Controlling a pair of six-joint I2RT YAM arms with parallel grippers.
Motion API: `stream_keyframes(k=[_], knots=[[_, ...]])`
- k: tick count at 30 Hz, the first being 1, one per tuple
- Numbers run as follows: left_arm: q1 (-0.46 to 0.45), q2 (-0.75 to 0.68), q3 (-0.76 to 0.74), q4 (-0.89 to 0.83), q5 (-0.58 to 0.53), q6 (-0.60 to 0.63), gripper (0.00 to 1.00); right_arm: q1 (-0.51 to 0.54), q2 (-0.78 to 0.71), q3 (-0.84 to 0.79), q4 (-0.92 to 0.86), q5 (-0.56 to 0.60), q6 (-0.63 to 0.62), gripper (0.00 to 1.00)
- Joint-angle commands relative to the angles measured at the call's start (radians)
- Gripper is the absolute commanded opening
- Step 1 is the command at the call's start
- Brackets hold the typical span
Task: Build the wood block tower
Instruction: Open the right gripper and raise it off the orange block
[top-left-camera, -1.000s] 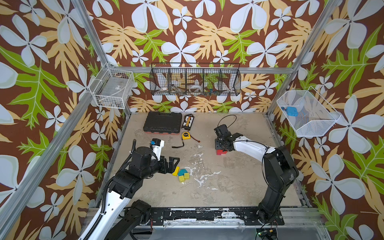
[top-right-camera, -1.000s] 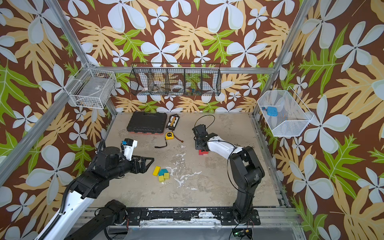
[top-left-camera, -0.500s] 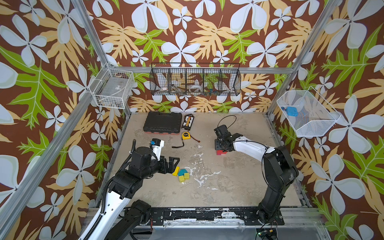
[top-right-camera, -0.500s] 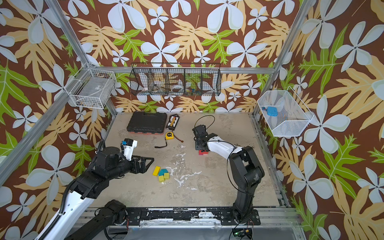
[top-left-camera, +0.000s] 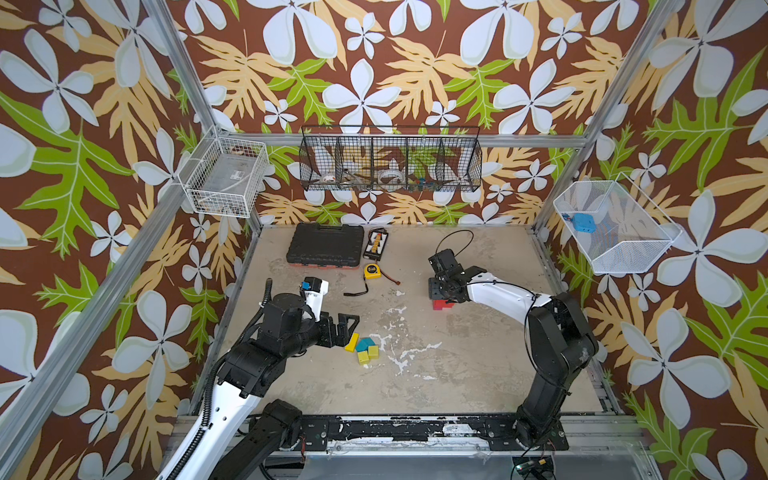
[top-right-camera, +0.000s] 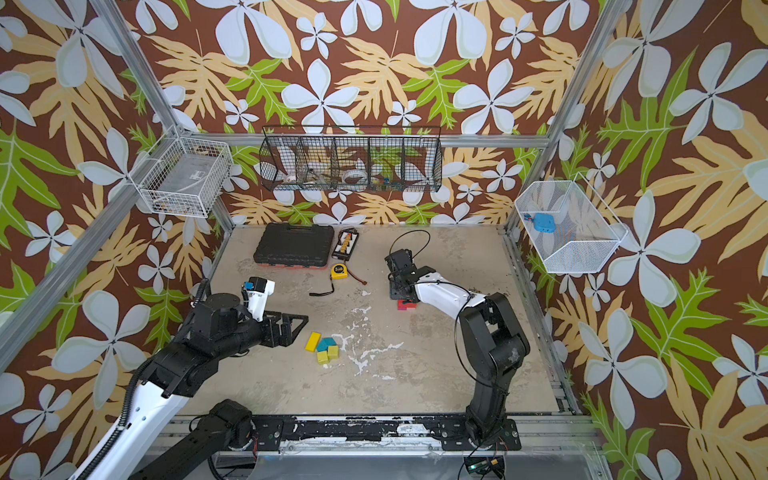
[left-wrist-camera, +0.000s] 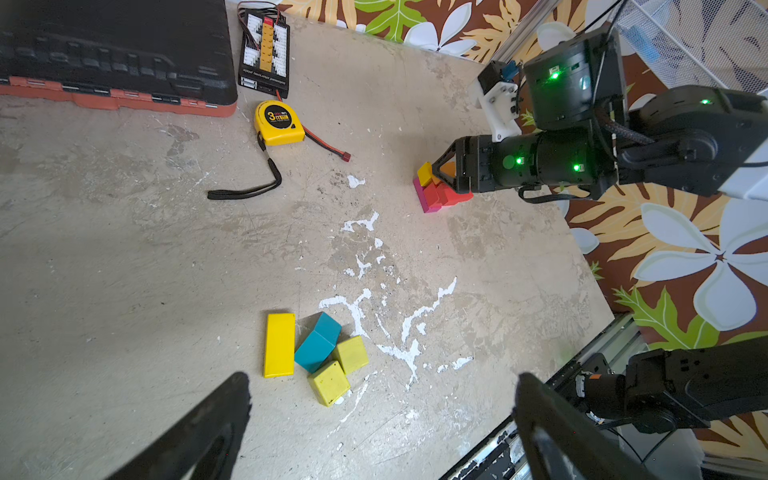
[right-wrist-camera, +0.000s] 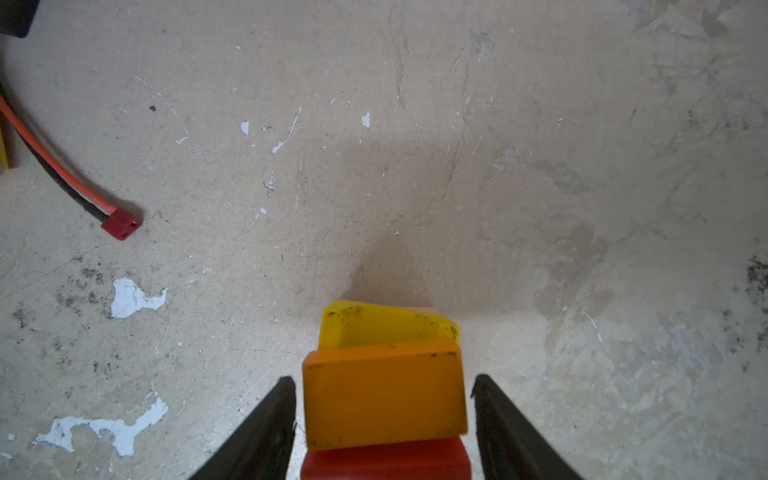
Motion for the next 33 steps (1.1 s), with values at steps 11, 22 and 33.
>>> stream_keyframes(k=[11, 22, 33], knots=[[0.0, 0.001, 0.0, 0.016, 0.001, 0.003, 1.0, -0.037, -0.009, 0.074, -0.014, 0.011, -0.007, 0.64], [0.001, 0.001, 0.0, 0.016, 0.003, 0.003, 1.0, -0.102, 0.055, 0.126, -0.025, -0.03, -0.033, 0.51], [0.001, 0.001, -0.001, 0.016, 0.001, 0.003, 1.0, -0.101, 0.095, 0.119, -0.017, -0.046, -0.033, 0.49]])
